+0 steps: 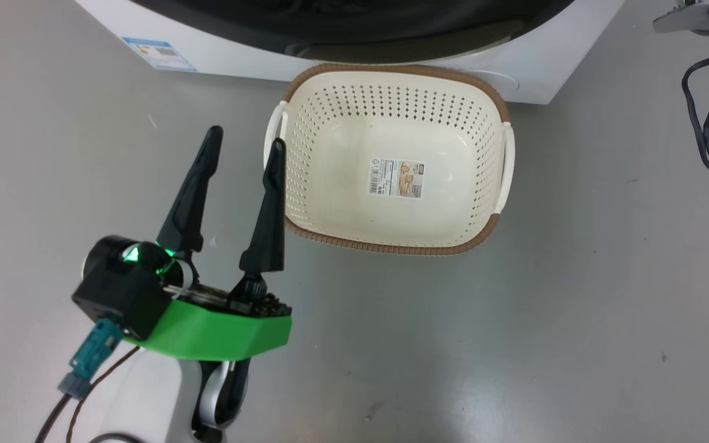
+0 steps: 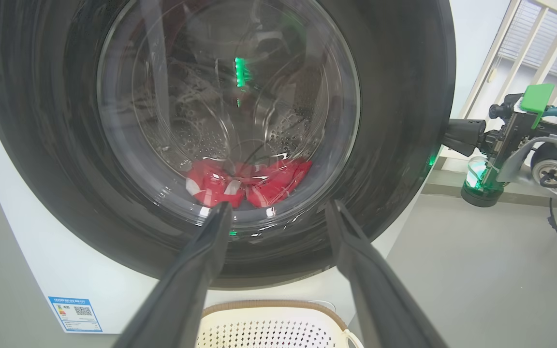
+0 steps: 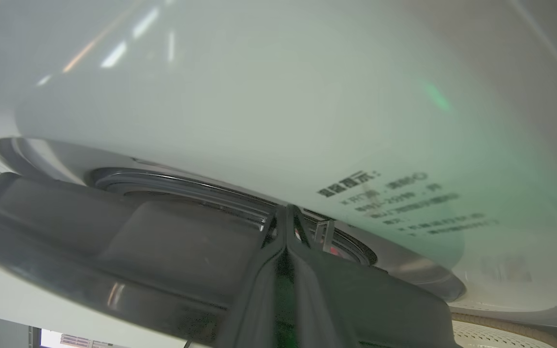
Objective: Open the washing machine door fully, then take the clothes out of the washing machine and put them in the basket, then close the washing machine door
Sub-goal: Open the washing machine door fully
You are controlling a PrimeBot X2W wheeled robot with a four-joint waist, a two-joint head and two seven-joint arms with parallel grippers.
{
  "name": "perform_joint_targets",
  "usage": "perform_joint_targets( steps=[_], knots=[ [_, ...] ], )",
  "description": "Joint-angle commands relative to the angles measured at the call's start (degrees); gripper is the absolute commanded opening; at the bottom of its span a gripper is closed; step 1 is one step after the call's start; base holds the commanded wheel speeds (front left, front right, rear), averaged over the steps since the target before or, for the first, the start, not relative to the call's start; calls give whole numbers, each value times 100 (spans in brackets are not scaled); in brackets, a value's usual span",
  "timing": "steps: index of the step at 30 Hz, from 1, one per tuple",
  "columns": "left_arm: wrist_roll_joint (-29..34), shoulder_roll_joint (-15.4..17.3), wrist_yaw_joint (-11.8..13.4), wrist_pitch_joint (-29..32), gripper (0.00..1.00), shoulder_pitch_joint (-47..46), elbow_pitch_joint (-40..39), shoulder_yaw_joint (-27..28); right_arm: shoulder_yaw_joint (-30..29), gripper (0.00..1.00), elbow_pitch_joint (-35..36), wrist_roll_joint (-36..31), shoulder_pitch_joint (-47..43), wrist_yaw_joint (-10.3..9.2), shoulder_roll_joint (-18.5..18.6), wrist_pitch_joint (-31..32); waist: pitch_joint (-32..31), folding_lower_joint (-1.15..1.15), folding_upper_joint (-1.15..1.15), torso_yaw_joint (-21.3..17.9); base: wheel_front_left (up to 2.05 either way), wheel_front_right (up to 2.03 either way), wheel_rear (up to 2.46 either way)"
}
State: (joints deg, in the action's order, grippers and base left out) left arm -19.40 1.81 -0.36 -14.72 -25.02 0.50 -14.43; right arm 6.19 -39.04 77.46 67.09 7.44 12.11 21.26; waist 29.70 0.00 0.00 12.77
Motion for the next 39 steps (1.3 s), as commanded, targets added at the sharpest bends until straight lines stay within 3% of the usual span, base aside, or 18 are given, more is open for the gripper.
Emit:
perform_joint_targets(
  steps=[1, 14, 39],
  knots=[
    [9, 107, 27, -28, 100, -65, -140, 147, 68, 0, 79, -41, 135, 5, -113, 76, 21, 0, 0, 14, 0, 0, 0],
    [26, 107, 7, -28, 100, -86, -41, 89, 107, 0, -123, 381, 291, 5, -307, 775, 10, 0, 0, -31, 0, 0, 0],
    [11, 107, 55, -28, 100, 4, 22, 206, 376, 0, 441, 516, -437, 5, -513, 1098, -333, 0, 0, -256, 0, 0, 0]
  ],
)
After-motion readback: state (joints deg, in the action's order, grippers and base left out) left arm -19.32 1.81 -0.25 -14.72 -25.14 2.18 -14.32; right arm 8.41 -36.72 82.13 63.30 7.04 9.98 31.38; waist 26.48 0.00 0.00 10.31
